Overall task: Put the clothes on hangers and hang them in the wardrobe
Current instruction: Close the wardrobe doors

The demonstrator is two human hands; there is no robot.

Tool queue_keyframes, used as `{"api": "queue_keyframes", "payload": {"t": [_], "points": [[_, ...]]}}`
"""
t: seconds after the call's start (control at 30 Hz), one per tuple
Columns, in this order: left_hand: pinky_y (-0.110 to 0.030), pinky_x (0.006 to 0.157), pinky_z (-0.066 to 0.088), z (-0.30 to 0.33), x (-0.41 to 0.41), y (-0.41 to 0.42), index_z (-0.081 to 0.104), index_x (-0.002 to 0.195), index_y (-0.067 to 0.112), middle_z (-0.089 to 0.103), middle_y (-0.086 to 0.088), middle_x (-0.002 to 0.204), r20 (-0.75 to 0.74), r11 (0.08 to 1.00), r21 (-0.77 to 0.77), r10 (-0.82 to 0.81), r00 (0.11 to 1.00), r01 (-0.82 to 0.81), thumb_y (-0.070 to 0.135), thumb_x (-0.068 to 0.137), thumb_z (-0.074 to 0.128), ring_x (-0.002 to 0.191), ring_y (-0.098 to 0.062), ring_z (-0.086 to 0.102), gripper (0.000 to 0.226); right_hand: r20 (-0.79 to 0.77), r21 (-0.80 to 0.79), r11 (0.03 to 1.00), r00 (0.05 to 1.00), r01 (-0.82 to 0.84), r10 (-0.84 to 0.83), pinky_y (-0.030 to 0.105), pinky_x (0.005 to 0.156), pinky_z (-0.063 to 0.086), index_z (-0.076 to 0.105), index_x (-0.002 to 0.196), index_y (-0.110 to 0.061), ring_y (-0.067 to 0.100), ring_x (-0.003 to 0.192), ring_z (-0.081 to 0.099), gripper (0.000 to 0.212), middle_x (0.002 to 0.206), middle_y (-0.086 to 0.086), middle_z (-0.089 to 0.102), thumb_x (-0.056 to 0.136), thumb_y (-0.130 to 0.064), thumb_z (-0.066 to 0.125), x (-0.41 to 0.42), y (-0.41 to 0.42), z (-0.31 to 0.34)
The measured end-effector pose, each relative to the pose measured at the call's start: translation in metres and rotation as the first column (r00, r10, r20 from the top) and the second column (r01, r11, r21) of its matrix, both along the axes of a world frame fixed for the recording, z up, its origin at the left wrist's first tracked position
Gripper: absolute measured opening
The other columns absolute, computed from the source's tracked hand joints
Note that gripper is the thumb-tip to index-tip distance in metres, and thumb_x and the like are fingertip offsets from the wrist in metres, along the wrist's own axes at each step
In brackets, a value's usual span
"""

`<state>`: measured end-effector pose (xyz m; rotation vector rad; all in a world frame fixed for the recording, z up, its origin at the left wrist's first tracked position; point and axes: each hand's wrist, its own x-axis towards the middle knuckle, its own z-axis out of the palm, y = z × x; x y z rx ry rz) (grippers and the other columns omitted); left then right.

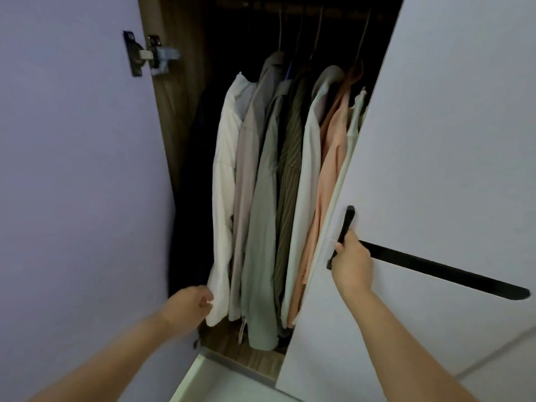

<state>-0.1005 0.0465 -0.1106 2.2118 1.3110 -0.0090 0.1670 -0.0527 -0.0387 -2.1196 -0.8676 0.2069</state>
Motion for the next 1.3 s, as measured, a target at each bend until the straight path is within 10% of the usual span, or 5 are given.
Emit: {"api": "queue_keyframes", "payload": {"t": [0.33,0.57,0.8,1.03,1.3], "points": [[-0.023,0.085,0.042,0.004,-0.031,-0.019,0.057,0.116,0.017,0.059,-0.002,0.115,-0.024,0.988,0.048,0.146,0.989,-0.144,0.017,0.095,0.042,0.102,-0.017,0.056,0.025,0.093,0.037,0.999,0.996,0.001,-0.005,0.034,0.069,0.047,0.051,0.105,-0.008,0.030,0.089,0.062,0.013,0.092,0.009,0.061,0.098,-0.015,0.042,0.000,-0.002,-0.007],[-0.020,0.081,0.039,0.023,-0.079,-0.032,0.059,0.115,0.011,0.061,-0.005,0.114,0.025,0.972,0.137,0.191,0.981,-0.193,0.014,0.093,0.045,0.105,-0.021,0.058,0.026,-0.093,0.049,0.988,0.986,0.145,-0.140,0.042,0.082,0.047,0.035,0.127,-0.002,0.040,0.104,0.053,0.040,0.129,0.020,0.041,0.092,-0.012,0.053,-0.047,-0.013,-0.013],[-0.018,0.077,0.037,0.039,-0.178,-0.056,0.059,0.117,0.014,0.062,-0.003,0.116,0.047,0.950,0.181,0.249,0.967,-0.254,0.016,0.093,0.047,0.105,-0.019,0.059,0.026,-0.096,-0.432,0.831,0.934,-0.350,0.343,0.032,0.090,0.047,0.042,0.132,-0.009,0.029,0.110,0.050,0.037,0.127,0.016,0.042,0.096,-0.018,0.044,-0.138,-0.017,-0.051],[-0.026,0.069,0.040,0.062,-0.285,-0.067,0.066,0.093,0.010,0.067,-0.008,0.095,0.055,0.820,0.321,0.484,0.873,-0.474,0.013,0.089,0.049,0.096,-0.027,0.062,0.018,-0.227,-0.497,0.648,0.807,-0.577,0.545,0.021,0.072,0.040,0.046,0.129,-0.012,0.012,0.095,0.051,0.034,0.123,0.004,0.051,0.097,-0.020,0.044,-0.242,-0.026,-0.077],[-0.030,0.092,0.041,0.094,-0.297,-0.023,0.037,0.135,0.017,0.051,0.004,0.123,0.521,0.926,0.077,0.278,0.807,-0.369,0.003,0.084,0.058,0.113,-0.016,0.050,0.057,-0.126,-0.578,0.604,0.791,-0.549,0.598,0.023,0.084,0.040,0.046,0.128,-0.017,0.016,0.107,0.048,0.032,0.126,0.005,0.049,0.097,-0.023,0.042,-0.289,-0.063,-0.067]]}}
